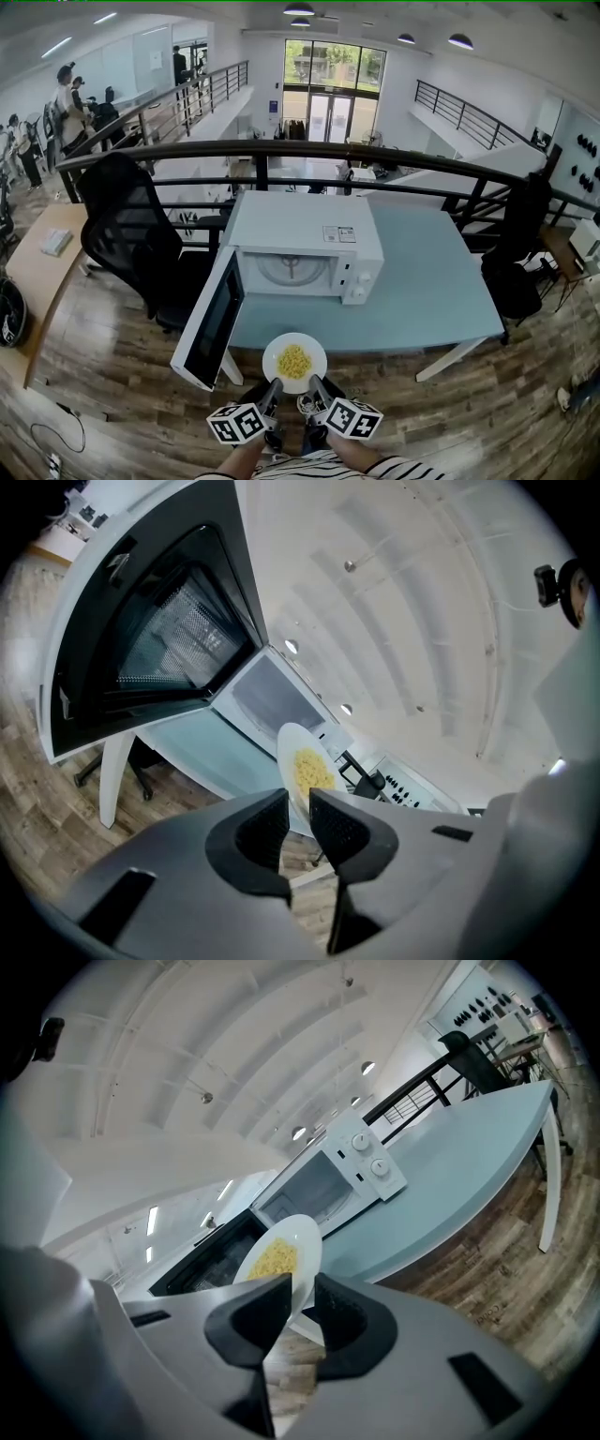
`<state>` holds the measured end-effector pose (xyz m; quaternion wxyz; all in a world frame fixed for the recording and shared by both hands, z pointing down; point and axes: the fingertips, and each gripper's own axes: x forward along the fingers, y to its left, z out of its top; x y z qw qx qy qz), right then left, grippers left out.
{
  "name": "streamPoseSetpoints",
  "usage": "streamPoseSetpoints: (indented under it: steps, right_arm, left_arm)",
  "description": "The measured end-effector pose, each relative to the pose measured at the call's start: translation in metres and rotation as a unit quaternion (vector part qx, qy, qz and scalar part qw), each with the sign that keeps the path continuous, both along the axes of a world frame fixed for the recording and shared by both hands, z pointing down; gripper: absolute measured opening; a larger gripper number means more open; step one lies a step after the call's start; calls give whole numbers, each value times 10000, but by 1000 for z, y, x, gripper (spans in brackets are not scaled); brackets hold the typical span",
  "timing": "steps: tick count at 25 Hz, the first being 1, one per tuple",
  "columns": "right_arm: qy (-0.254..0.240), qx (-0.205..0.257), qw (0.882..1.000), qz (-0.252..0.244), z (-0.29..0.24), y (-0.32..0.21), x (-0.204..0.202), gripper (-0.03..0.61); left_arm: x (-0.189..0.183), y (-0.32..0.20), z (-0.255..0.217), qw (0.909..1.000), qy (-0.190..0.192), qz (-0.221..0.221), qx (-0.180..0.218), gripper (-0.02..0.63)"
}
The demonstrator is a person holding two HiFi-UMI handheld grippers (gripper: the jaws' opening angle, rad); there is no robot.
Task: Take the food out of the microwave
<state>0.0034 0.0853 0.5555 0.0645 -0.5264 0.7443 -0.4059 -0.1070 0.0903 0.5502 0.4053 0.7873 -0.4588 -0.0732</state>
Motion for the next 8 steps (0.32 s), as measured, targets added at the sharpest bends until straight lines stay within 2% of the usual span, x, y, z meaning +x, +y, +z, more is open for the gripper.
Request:
streamPoseSetpoints:
  steps: [8]
  right_arm:
    - [-56, -22, 10000, -36, -1, -6, 1, 86]
  left_arm:
    - [2, -4, -1, 10000, -11, -31, -14, 80]
